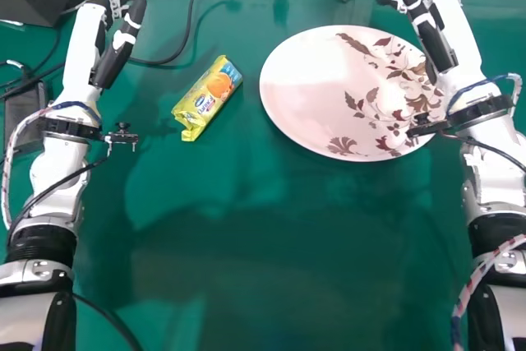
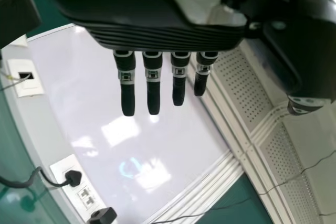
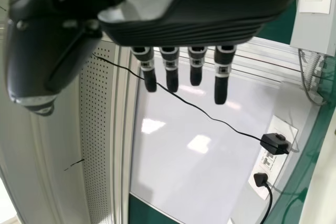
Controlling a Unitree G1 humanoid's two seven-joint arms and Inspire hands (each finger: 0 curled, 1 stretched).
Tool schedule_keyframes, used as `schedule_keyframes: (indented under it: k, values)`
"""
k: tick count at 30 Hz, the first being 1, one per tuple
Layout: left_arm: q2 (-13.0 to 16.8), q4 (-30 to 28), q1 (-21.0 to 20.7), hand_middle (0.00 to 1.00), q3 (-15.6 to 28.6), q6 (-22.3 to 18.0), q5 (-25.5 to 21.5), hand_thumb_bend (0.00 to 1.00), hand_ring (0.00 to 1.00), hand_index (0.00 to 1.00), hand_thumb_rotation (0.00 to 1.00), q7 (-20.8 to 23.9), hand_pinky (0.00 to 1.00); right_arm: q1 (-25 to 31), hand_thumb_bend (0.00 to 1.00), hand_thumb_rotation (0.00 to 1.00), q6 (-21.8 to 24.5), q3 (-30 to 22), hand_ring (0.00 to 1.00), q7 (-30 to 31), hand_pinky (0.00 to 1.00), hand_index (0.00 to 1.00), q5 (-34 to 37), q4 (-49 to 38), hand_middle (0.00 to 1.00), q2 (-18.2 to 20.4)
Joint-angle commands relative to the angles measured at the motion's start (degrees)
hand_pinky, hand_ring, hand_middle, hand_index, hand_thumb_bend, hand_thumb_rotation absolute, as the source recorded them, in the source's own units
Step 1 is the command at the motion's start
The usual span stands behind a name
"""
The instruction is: Pick up biscuit and place it in the plate
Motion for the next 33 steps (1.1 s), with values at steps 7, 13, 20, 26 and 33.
schedule_keyframes:
  k: [7, 13, 20, 26, 33]
  values:
    - [-0.9, 0.5, 0.4, 0.94, 0.4, 0.2, -14.2, 0.84, 0.85, 0.98, 0.56, -12.4, 0.77, 0.7, 0.88, 0.32, -0.4, 0.1, 0.97, 0.2, 0.84, 0.99, 0.4, 0.2, 1.00, -0.4]
    - [-3.1, 2.1, -2.2, 0.94, 4.9, 9.7, -33.6, 0.84, 0.85, 0.98, 0.56, -32.0, 0.76, 1.0, 0.89, 0.30, -0.1, 0.2, 0.97, 0.0, 0.84, 0.99, 0.2, -0.3, 1.00, -0.3]
    - [-3.7, 1.3, -2.6, 0.94, 7.6, 14.1, -38.3, 0.85, 0.86, 0.98, 0.56, -38.1, 0.77, 0.9, 0.90, 0.31, 0.1, 0.0, 0.97, 0.5, 0.84, 0.99, 0.8, -0.2, 1.00, -0.4]
    - [-4.2, 0.3, -2.7, 0.93, 8.8, 17.1, -39.8, 0.84, 0.85, 0.97, 0.55, -40.6, 0.76, 0.9, 0.91, 0.32, -0.1, 0.1, 0.96, 0.4, 0.83, 0.99, 0.6, -0.3, 1.00, -0.5]
    - [-4.0, 1.8, -3.5, 0.94, 10.8, 19.1, -42.0, 0.84, 0.86, 0.98, 0.54, -45.6, 0.78, 1.0, 0.88, 0.33, 0.5, 0.1, 0.98, 0.6, 0.86, 1.00, 1.0, -0.7, 1.00, -0.2]
